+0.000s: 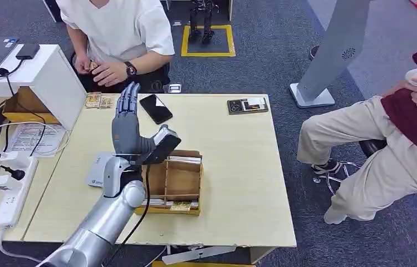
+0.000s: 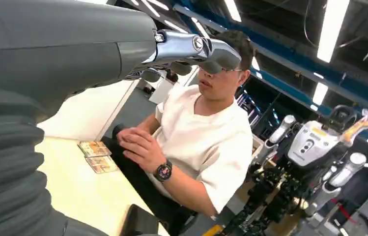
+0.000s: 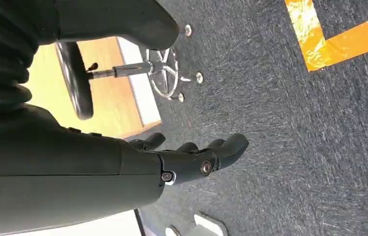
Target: Pass the card to the sensor for recognition and then transmit it.
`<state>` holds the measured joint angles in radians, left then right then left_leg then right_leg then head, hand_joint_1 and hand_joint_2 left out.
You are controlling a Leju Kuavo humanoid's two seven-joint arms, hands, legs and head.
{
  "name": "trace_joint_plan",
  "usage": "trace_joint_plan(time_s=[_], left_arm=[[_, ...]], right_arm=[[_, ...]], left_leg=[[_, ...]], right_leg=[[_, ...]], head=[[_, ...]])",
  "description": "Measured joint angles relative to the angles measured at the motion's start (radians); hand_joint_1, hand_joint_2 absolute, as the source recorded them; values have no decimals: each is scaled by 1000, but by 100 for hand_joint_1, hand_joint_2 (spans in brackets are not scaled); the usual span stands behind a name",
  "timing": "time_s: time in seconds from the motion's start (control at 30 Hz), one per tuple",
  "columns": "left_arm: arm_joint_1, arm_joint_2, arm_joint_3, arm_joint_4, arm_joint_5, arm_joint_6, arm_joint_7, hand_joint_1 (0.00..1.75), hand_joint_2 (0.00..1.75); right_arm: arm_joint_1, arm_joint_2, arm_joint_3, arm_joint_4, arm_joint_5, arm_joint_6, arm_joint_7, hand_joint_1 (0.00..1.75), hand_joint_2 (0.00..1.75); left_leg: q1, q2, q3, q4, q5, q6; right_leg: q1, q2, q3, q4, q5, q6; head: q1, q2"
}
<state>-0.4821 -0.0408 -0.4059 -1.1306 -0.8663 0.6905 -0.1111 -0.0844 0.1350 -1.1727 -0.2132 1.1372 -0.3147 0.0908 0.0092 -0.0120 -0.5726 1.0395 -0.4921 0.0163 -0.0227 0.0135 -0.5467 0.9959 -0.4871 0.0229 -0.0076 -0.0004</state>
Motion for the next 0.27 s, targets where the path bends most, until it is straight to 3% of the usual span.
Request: trace_joint_plan(time_s=[0.27], left_arm=[[88,18,43,-139,95,1,-70,0,175]], right_arm=[[2,0,-3,0,-12,-11,0,0,175]], left_leg=[[0,0,0,0,0,0]], right_leg=[[0,0,0,0,0,0]], head=[[0,0]])
